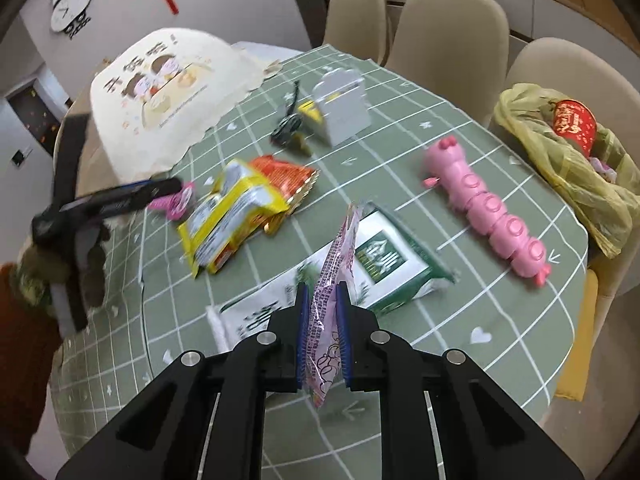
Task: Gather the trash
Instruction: 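Grasp a pink lollipop wrapper with the left tool while the right tool grasps a pink strip wrapper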
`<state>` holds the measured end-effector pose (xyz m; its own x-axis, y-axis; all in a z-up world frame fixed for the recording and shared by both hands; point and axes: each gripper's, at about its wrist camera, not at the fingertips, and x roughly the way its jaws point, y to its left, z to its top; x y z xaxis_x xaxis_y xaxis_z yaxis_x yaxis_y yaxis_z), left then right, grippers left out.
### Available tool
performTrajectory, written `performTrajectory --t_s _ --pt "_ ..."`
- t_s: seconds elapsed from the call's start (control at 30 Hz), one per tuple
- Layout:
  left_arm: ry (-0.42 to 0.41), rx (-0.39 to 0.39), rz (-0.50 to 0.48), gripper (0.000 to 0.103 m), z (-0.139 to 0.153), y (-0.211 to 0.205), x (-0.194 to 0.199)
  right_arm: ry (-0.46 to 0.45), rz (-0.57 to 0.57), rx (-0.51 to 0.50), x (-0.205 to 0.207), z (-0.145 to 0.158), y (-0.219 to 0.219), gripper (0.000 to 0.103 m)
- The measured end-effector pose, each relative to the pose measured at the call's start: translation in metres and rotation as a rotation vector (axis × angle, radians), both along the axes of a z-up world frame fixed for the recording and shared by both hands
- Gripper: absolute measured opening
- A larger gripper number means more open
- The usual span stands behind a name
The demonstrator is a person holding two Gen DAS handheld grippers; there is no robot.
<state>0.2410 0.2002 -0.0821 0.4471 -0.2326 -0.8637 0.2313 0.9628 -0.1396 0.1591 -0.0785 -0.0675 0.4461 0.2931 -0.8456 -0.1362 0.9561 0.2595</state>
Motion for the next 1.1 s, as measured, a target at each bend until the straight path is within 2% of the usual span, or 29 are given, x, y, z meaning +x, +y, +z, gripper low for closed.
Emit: performTrajectory --t_s 0.13,0.3,0.33,0.43,0.53,0.6,0.63,0.77,0.8,0.83,0.93,1.03,1.1 --pt "0.085 -0.084 -0.029 0.072 -0.004 0.002 -0.01 0.0 -0.001 0.011 0.001 0.002 0.002 0.014" --pt "0.171 -0.177 -0.131 0.072 -0.006 -0.013 -0.04 -0.002 0.02 0.017 0.001 0.006 0.0 0.014" --pt "0.154 -0.184 -0.143 0.072 -0.002 -0.015 -0.047 -0.005 0.028 0.015 0.001 0.007 -0.001 0.014" --pt "0.033 -0.161 -0.111 0.072 0.018 -0.013 -0.052 -0.017 0.063 0.016 0.0 0.009 -0.004 0.014" --pt "-0.044 -0.109 -0.069 0.072 0.026 -0.014 -0.034 -0.014 0.086 0.036 -0.001 0.005 -0.007 0.014" --pt "-0.056 -0.06 -0.051 0.072 0.021 -0.017 -0.014 -0.004 0.114 0.042 -0.003 0.0 -0.008 0.014" --pt "-0.044 -0.047 -0.037 0.072 0.015 -0.018 -0.004 0.0 0.123 0.045 -0.005 0.0 -0.008 0.014" --pt "0.101 -0.005 0.001 0.071 -0.016 -0.018 0.028 -0.019 0.161 0.048 -0.017 0.006 -0.014 0.014" --pt "0.094 -0.003 0.003 0.071 -0.015 -0.016 0.027 -0.022 0.164 0.046 -0.02 0.007 -0.018 0.014" --pt "0.102 -0.01 0.011 0.071 -0.014 -0.014 0.023 -0.022 0.163 0.047 -0.022 0.006 -0.02 0.014" --pt "0.17 -0.115 0.018 0.07 -0.01 -0.007 -0.001 -0.006 0.138 0.051 -0.024 0.001 -0.034 0.014" --pt "0.21 -0.141 -0.055 0.07 -0.01 -0.017 -0.034 0.021 0.101 0.089 -0.025 -0.007 -0.042 0.014" --pt "0.224 -0.133 -0.144 0.071 -0.008 -0.03 -0.056 0.031 0.097 0.093 -0.027 -0.011 -0.039 0.014"
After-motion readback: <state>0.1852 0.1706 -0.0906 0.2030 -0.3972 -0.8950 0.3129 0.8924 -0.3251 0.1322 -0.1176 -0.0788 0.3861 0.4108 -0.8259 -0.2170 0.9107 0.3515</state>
